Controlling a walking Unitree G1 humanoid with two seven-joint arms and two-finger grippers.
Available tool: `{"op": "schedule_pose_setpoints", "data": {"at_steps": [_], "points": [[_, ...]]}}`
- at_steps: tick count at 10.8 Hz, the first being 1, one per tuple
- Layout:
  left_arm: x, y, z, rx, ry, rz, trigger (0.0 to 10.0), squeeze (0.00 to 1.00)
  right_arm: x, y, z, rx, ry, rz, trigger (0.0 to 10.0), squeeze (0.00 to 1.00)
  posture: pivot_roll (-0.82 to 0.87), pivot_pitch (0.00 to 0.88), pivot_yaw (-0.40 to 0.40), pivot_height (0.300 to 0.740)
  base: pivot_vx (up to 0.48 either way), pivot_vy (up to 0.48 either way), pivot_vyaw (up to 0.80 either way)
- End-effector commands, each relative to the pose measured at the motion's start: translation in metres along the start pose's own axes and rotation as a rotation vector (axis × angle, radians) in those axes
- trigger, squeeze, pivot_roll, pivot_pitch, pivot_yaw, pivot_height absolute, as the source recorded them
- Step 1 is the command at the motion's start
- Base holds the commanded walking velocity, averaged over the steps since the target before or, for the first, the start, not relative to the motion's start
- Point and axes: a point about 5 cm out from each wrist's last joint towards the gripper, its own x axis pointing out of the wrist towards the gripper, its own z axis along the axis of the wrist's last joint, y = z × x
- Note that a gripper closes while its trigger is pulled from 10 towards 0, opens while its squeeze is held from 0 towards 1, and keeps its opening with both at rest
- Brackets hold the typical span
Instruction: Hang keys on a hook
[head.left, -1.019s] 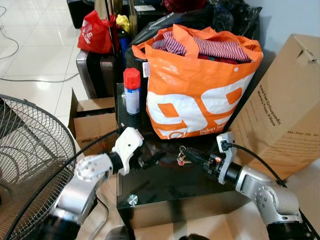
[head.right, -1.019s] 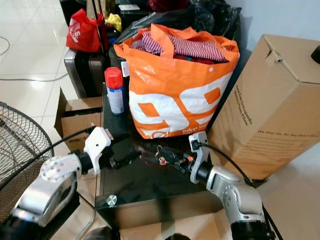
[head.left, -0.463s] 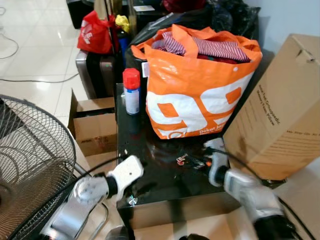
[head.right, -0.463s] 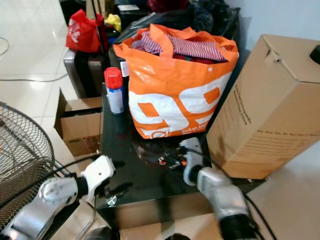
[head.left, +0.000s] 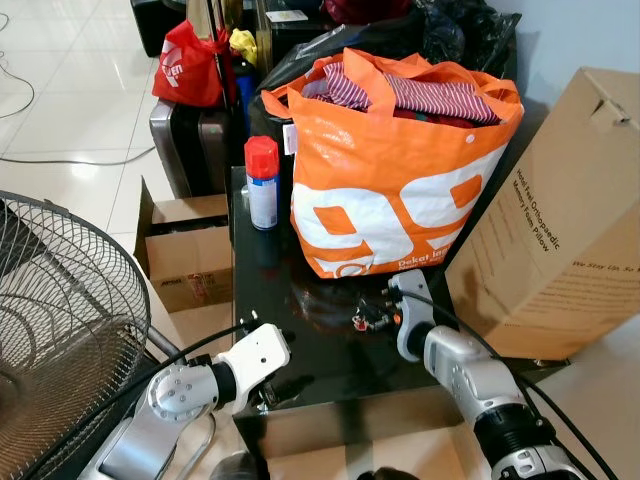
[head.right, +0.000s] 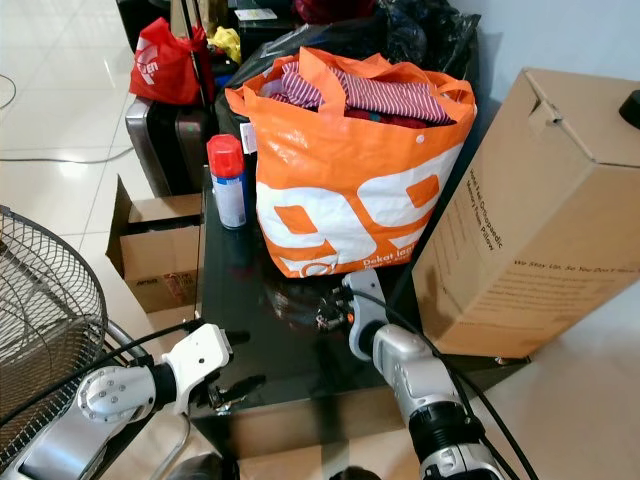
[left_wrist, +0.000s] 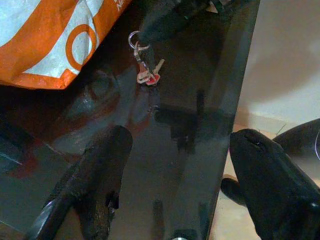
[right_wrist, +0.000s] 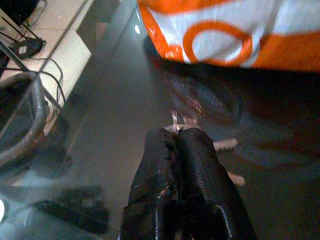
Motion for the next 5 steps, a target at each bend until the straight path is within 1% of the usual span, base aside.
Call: {"op": "schedule_pose_setpoints", "data": {"at_steps": [1,2,3,5], "points": [[-0.001,0.0,0.005,0.011,-0.013,0.004,10.0,0.0,-0.003,-0.007,-0.01,0.001,0.028,-0.032,0.0,0.0,0.0,0.081,-0.056,0.74,0.0,0.0,0.0],[-0.001,0.0,0.004,0.01,-0.013,0.004,10.0,0.0,-0.005,-0.01,-0.021,0.005,0.054,-0.041,0.0,0.0,-0.01,0.083,-0.053,0.74,0.0,0.0,0.0],[-0.001,0.0,0.003,0.01,-0.013,0.002,10.0,0.0,-0.009,-0.015,-0.039,-0.002,0.1,-0.066,0.0,0.0,-0.01,0.085,-0.05,0.74,0.0,0.0,0.0],[-0.002,0.0,0.003,0.01,-0.014,0.001,10.0,0.0,-0.014,-0.019,-0.044,-0.006,0.103,-0.068,0.0,0.0,-0.01,0.086,-0.044,0.74,0.0,0.0,0.0]]}}
